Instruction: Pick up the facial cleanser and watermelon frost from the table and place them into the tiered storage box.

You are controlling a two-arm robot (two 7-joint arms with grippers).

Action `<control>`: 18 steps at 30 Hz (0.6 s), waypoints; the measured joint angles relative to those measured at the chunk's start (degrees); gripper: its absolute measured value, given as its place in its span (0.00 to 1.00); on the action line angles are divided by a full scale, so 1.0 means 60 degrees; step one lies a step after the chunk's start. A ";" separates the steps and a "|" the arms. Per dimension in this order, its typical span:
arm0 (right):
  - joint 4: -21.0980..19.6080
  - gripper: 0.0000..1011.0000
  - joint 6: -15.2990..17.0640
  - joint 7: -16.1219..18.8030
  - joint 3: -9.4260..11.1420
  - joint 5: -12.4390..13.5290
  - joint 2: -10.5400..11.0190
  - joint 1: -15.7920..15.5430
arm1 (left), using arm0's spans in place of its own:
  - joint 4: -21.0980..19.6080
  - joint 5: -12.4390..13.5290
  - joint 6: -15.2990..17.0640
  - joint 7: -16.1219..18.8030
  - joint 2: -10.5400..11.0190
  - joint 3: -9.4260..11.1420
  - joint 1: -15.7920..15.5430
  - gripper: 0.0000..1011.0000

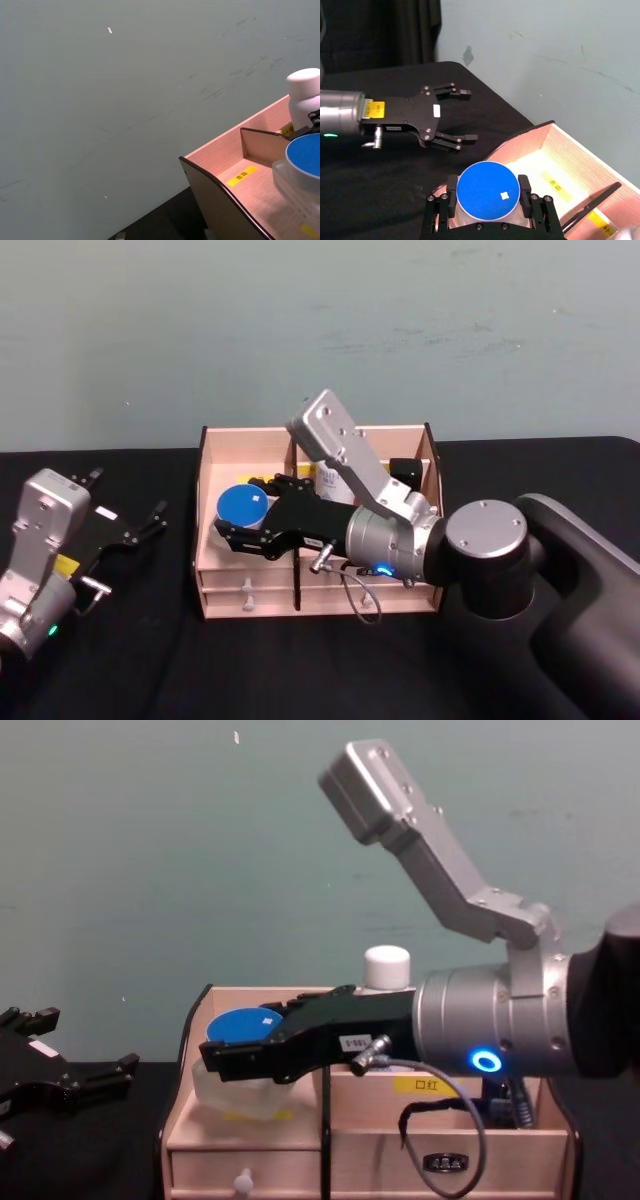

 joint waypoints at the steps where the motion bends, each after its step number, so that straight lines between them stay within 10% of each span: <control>1: 0.0061 0.73 0.0023 -0.0055 0.0006 -0.0066 -0.0061 0.0003 | 0.0000 0.0000 0.0000 0.0000 0.0000 0.0000 0.0001 1.00; 18: 0.0390 0.73 0.0236 -0.0253 0.0160 -0.0587 -0.0510 -0.0060 | 0.0000 0.0000 0.0000 0.0000 0.0000 0.0000 0.0001 1.00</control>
